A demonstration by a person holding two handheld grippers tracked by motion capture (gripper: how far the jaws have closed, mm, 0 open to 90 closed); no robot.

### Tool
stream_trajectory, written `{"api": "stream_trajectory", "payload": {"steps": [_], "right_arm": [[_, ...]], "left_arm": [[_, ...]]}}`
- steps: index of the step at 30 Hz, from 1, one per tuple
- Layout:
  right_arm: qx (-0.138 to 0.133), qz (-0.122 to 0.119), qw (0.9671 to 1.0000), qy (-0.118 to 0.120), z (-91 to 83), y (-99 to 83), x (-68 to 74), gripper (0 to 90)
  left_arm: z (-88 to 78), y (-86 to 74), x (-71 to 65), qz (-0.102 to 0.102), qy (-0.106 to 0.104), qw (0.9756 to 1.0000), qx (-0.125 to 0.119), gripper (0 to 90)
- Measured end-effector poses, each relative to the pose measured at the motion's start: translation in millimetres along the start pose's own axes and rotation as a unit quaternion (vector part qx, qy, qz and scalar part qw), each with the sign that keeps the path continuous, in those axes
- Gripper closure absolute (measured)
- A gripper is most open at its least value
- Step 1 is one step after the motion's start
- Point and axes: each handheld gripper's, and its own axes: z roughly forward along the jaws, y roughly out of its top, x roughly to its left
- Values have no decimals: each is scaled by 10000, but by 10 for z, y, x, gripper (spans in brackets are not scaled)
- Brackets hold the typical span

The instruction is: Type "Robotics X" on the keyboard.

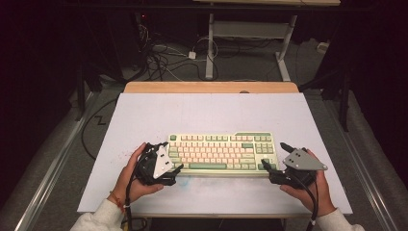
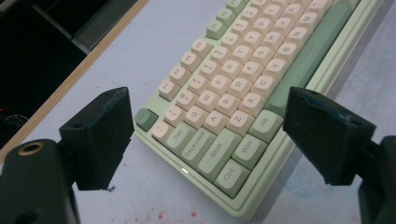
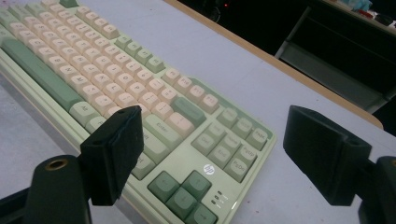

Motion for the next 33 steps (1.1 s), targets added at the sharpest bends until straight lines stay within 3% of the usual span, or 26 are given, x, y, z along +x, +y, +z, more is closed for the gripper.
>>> {"api": "stream_trajectory", "payload": {"steps": [10,33], "right_arm": [[39,79,9999,-88,-70,-80,-57,204],[194,286,9991,-263,-163,-342,-196,204]], "left_arm": [[-60,-136,9,32,66,9999,130,154],[-156,-544,58,-238,134,9988,395,154]]}}
